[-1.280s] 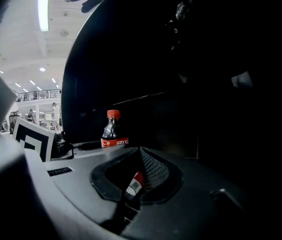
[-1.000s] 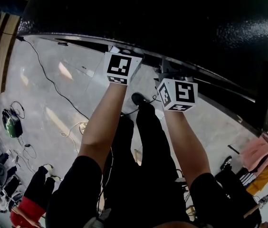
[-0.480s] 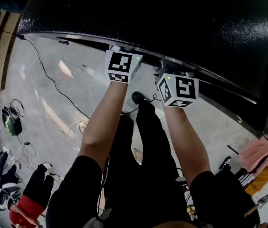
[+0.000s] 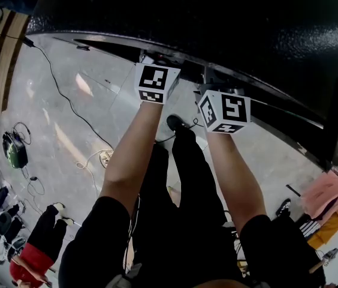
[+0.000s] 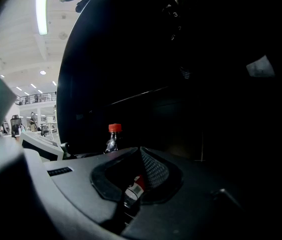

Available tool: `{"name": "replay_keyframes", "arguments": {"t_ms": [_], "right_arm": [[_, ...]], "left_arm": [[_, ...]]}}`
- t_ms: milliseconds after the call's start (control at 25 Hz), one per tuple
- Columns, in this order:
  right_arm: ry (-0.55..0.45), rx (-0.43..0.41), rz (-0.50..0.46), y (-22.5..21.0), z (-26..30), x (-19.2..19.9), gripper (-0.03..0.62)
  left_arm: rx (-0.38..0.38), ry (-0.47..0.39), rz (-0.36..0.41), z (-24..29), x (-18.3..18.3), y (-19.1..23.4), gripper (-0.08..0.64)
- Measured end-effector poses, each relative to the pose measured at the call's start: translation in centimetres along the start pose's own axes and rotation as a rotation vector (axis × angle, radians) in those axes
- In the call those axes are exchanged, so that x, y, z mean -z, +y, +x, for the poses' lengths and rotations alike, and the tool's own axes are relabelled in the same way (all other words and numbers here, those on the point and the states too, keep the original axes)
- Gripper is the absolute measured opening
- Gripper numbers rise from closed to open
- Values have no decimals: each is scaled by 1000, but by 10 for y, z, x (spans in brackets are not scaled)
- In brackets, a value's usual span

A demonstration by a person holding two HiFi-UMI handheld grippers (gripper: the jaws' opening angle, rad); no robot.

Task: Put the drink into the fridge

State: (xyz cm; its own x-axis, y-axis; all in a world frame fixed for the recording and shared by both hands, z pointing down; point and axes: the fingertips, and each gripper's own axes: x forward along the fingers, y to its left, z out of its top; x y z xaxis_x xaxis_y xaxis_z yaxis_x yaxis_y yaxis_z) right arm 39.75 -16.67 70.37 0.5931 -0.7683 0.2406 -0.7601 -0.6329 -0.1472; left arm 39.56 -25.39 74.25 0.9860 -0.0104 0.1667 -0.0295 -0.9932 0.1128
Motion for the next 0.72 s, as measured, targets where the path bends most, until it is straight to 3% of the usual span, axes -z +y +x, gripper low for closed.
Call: {"name": "replay_keyframes", "arguments": {"t_ms": [720], "right_arm": [[37, -1, -14, 13, -12, 8, 23]], "left_arm": [[-7, 40, 61, -24, -8, -12, 310]]}}
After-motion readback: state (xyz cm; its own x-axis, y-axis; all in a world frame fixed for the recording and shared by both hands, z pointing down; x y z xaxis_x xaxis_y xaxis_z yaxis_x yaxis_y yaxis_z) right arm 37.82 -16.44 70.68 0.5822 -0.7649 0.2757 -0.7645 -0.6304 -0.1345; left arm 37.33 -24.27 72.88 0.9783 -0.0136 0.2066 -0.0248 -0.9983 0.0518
